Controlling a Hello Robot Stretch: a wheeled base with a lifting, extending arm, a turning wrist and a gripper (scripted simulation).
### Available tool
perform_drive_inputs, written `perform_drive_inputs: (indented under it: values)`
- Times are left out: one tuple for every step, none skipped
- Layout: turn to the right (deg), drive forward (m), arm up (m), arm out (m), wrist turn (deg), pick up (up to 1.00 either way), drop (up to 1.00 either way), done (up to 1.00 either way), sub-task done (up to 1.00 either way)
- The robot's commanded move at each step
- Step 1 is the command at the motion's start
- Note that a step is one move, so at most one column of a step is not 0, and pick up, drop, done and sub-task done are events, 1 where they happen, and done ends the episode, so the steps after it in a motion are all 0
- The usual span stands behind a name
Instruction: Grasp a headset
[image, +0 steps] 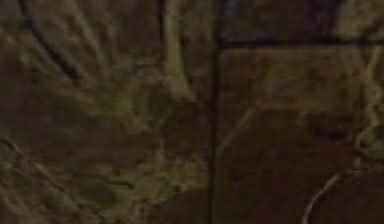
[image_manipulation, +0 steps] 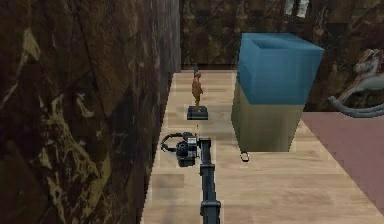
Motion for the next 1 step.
perform_drive_inputs:
  values:
    - [0.0,0.0,0.0,0.0,0.0,0.0,0.0,1.0,0.0]
